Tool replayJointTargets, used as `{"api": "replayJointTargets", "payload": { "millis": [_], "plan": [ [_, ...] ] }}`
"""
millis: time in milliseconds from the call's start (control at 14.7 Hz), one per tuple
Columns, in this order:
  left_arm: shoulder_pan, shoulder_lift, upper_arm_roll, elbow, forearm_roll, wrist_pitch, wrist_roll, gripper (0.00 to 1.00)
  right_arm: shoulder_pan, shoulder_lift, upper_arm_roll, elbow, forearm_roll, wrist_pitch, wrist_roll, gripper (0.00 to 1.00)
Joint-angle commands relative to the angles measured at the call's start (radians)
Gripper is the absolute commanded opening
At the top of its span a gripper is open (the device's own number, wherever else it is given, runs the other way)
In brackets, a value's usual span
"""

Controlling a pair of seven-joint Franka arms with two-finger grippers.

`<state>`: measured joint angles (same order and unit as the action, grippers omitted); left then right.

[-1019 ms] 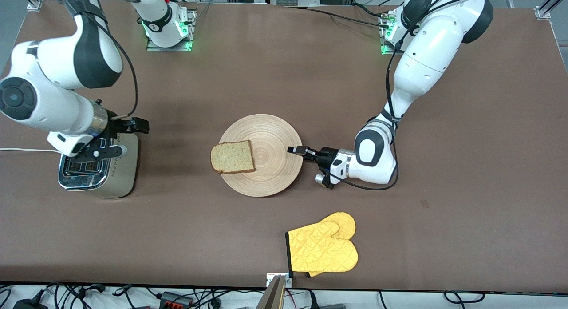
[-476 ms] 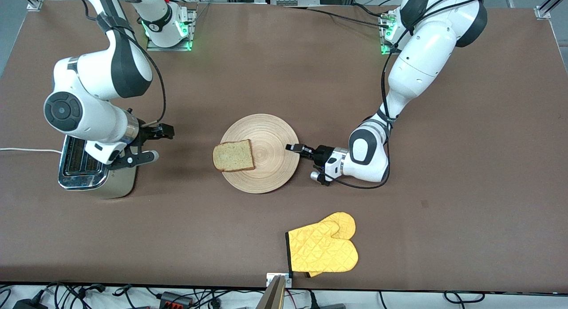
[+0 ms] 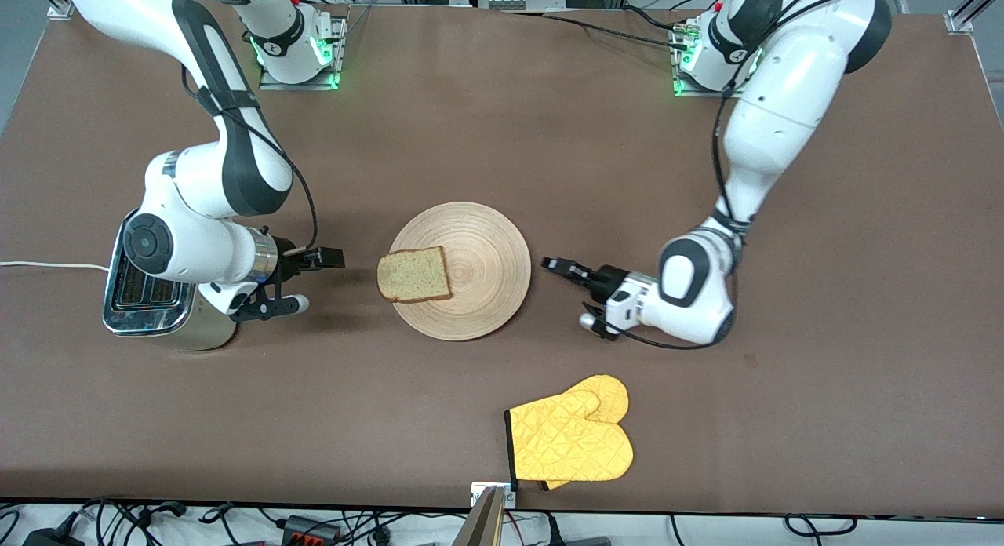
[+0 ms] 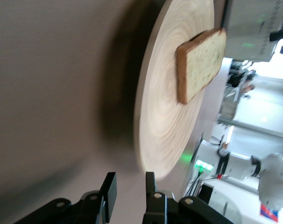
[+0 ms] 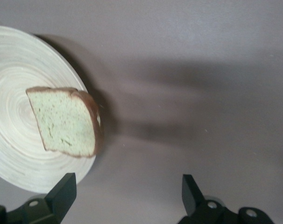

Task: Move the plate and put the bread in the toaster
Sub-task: 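Grasp the bread slice with the right gripper while the left gripper withdraws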

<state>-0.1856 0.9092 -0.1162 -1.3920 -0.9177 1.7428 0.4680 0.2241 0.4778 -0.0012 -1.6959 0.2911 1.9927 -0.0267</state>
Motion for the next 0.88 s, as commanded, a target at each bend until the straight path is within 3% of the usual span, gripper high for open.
{"api": "replayJointTargets", "payload": {
  "millis": [0, 204, 340, 408, 476, 543, 815],
  "plan": [
    [-0.002, -0.078, 0.154, 0.098, 0.111, -0.287, -0.098, 0.32, 0.004, 0.034, 0.0, 0.002, 0.065, 0.047, 0.017, 1.0],
    [-0.012, -0.078, 0.367, 0.233, 0.175, -0.518, -0.104, 0.36, 0.004, 0.079, 0.0, 0.004, 0.135, 0.075, 0.001, 1.0],
    [-0.006, -0.081, 0.432, 0.342, 0.29, -0.593, -0.094, 0.37, 0.003, 0.103, 0.009, 0.005, 0.16, 0.093, -0.025, 1.0],
    [-0.008, -0.098, 0.459, 0.411, 0.392, -0.626, -0.092, 0.44, 0.0, 0.108, 0.021, 0.005, 0.161, 0.107, -0.047, 1.0],
    [-0.012, -0.117, 0.466, 0.462, 0.487, -0.626, -0.091, 0.99, 0.001, 0.122, 0.024, 0.009, 0.163, 0.123, -0.059, 1.0],
    [-0.012, -0.154, 0.466, 0.484, 0.57, -0.626, -0.092, 1.0, 0.003, 0.137, 0.032, 0.01, 0.163, 0.148, -0.059, 1.0],
    [-0.024, -0.306, 0.535, 0.481, 0.71, -0.6, -0.106, 1.0, 0.003, 0.165, 0.07, 0.01, 0.238, 0.198, -0.059, 0.98]
  ]
}}
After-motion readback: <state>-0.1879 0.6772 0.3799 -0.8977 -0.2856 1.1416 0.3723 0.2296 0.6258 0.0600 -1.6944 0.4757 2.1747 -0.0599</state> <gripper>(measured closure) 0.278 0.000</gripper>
